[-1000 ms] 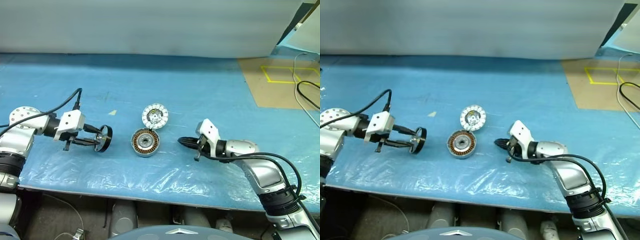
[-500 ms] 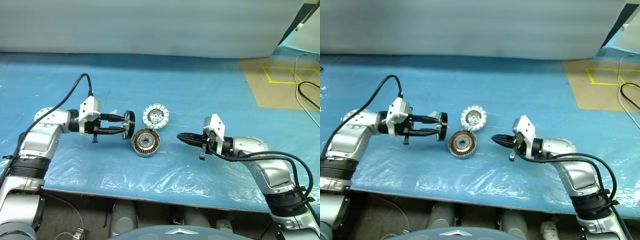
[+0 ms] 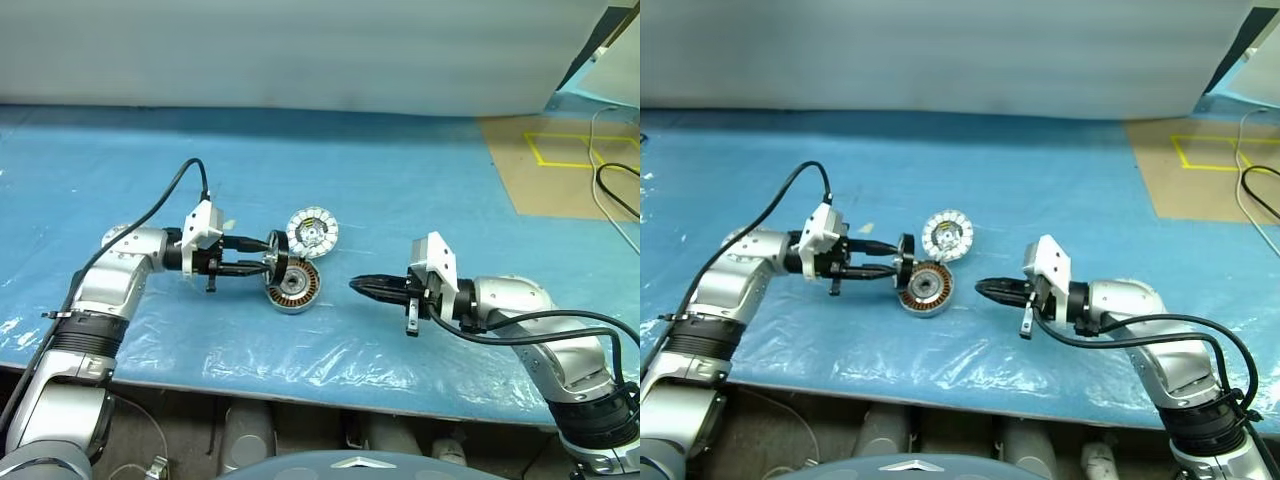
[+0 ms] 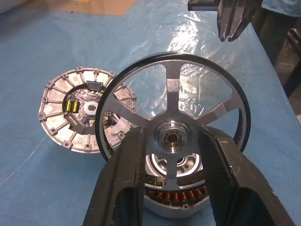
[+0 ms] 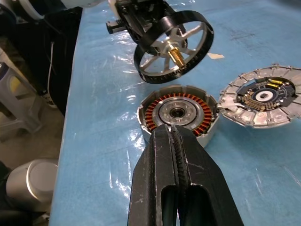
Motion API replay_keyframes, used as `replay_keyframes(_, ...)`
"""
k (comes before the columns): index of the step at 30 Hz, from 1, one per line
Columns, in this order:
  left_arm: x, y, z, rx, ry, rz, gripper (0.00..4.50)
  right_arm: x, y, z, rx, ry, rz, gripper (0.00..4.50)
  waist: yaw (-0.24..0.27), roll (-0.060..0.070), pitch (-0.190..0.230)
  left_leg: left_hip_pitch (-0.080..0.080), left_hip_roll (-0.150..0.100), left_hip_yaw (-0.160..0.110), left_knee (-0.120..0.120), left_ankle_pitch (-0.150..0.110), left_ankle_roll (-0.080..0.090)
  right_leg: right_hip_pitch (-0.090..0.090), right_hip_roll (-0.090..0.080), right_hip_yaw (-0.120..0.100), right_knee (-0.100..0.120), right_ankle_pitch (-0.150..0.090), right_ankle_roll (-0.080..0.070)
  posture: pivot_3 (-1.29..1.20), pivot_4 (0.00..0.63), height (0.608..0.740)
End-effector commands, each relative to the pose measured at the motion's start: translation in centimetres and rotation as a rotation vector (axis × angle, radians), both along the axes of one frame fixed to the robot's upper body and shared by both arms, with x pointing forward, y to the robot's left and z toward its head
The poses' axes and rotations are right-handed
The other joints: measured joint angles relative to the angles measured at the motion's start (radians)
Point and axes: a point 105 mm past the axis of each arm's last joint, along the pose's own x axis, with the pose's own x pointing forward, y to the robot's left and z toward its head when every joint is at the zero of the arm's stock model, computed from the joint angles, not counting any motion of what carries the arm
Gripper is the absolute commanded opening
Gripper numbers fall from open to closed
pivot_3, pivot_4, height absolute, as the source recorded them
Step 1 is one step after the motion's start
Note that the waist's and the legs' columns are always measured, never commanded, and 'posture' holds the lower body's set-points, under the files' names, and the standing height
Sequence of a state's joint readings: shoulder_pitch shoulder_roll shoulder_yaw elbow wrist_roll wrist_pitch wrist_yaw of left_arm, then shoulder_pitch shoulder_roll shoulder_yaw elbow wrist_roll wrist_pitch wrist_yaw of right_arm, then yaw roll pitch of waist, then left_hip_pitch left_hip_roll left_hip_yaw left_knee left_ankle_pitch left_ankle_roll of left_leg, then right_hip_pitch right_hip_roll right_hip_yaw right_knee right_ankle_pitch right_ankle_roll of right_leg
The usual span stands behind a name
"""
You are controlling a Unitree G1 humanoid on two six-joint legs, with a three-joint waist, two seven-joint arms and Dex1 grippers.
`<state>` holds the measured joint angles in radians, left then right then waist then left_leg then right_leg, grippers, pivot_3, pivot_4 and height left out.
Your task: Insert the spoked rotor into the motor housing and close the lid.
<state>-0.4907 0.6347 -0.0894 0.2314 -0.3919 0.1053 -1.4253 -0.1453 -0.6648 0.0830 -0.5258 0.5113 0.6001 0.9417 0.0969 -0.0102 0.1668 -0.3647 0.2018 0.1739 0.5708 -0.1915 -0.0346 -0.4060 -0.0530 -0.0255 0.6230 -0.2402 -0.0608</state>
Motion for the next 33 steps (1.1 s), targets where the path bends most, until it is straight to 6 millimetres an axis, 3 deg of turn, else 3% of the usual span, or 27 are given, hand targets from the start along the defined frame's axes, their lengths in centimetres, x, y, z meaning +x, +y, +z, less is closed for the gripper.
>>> replay_keyframes(1, -0.2, -0.5, 0.2, 0.008, -0.023, -0.032, 1.34, -0.4, 0.2, 1.1, -0.003, -0.032, 0.024, 0.00, 0.000, 0.000, 0.000, 0.000, 0.000, 0.000, 0.000, 0.000, 0.000, 0.000, 0.000, 0.000, 0.000, 0.000, 0.000, 0.00, 0.150, 0.740)
replay_keyframes(13, 0.0, 0.8, -1.5, 0.141, -0.008, -0.050, 1.34, -0.1, 0.1, 0.4, -0.023, -0.006, 0.001, 0.00, 0.000, 0.000, 0.000, 0.000, 0.000, -0.001, 0.000, 0.000, 0.000, 0.000, 0.000, 0.000, 0.000, 0.000, 0.000, 0.00, 0.150, 0.740)
replay_keyframes(25, 0.2, -0.8, 0.5, 0.185, -0.028, -0.132, 1.34, -0.2, 0.3, -0.2, -0.020, 0.001, -0.031, 0.00, 0.000, 0.000, 0.000, 0.000, 0.000, -0.001, -0.001, 0.000, 0.000, 0.000, 0.000, 0.000, 0.000, 0.000, 0.000, 0.00, 0.150, 0.740)
replay_keyframes(33, 0.5, -0.5, 0.2, 0.196, -0.024, -0.133, 1.34, -0.7, -0.3, -2.5, -0.044, 0.032, -0.084, 0.00, 0.000, 0.000, 0.000, 0.000, 0.000, -0.001, -0.002, 0.000, 0.000, 0.000, 0.000, 0.000, -0.002, 0.000, 0.000, 0.00, 0.150, 0.740)
